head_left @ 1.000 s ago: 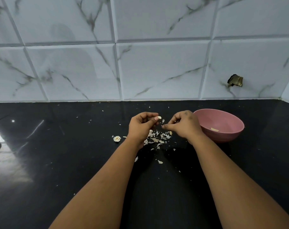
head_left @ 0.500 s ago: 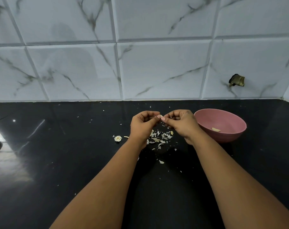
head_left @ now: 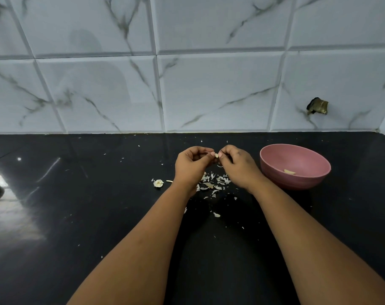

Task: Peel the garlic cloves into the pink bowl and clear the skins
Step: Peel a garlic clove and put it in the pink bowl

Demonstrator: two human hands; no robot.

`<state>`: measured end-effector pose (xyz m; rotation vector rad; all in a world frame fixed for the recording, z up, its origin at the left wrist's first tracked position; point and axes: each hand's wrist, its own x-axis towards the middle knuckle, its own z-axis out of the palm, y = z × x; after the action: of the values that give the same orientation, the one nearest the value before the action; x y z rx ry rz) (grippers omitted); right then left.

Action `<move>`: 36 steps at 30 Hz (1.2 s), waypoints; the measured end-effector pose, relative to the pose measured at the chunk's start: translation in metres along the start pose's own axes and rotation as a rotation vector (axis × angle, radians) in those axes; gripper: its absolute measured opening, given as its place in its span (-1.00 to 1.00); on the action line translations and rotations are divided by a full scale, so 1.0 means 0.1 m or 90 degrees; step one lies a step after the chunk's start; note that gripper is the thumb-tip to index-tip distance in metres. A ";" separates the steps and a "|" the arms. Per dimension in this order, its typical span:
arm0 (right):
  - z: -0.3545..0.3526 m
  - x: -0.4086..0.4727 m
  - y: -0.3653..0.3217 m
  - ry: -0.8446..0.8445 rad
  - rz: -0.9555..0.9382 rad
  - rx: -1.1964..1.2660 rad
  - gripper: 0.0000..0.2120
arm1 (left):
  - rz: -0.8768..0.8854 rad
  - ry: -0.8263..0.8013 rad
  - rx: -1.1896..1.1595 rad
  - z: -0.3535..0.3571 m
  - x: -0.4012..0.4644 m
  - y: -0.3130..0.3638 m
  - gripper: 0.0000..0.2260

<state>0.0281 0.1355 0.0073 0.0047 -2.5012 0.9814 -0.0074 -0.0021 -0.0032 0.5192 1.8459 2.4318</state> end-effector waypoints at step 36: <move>-0.03 0.01 0.02 0.100 0.021 0.194 -0.76 | 0.059 0.053 0.210 0.09 -0.05 -0.06 -0.94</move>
<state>0.0276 0.1386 0.0085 -0.0192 -2.1967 1.3136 -0.0014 0.0071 -0.0082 0.5377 2.3253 2.2418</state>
